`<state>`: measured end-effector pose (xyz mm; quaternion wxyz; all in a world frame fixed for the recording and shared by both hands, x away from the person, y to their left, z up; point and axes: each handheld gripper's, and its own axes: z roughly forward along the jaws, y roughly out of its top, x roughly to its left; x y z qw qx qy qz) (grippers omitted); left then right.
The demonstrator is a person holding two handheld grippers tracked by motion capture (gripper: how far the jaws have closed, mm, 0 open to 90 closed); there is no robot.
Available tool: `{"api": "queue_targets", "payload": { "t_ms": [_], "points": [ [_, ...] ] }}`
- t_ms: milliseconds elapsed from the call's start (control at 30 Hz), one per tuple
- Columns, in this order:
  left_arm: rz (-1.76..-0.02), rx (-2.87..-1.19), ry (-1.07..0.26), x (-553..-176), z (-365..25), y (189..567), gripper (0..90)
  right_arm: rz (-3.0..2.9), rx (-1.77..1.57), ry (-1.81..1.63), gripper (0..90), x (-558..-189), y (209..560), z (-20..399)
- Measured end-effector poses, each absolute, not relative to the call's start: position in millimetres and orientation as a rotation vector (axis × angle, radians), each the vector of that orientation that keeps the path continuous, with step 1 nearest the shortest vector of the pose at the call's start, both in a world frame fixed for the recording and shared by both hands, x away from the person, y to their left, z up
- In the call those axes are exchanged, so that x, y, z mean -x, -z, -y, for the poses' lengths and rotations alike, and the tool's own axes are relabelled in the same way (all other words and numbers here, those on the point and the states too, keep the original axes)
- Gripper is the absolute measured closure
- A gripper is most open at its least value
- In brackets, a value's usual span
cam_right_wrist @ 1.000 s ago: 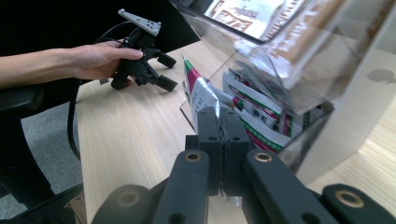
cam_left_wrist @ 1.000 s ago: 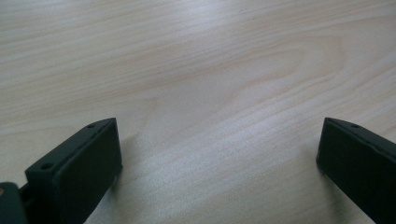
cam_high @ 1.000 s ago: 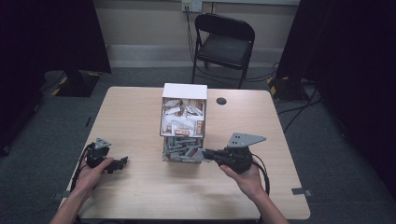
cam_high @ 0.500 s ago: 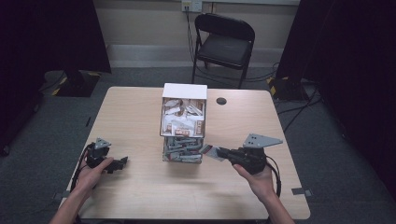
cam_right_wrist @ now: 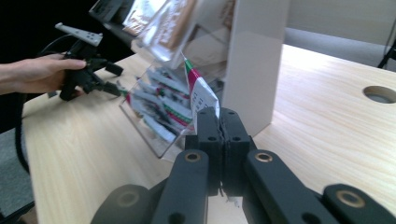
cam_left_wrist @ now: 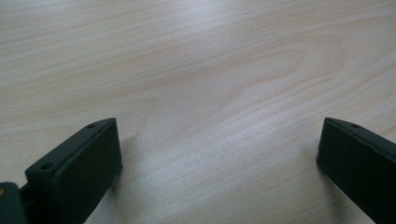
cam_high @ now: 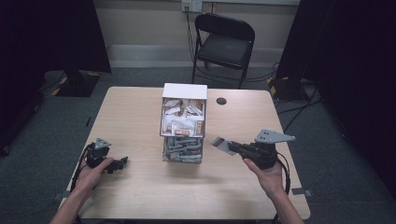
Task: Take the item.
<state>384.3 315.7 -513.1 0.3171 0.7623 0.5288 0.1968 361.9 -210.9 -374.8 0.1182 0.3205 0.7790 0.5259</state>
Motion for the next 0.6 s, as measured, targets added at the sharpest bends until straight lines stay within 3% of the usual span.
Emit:
{"api": "queue_targets", "payload": {
  "t_ms": [600],
  "points": [
    [-1.392, -2.006, -0.518, -384.3, -315.7, 513.1, 0.0, -2.268, -1.006, -1.472, 89.0, -399.0, 383.3, 210.7]
  ]
}}
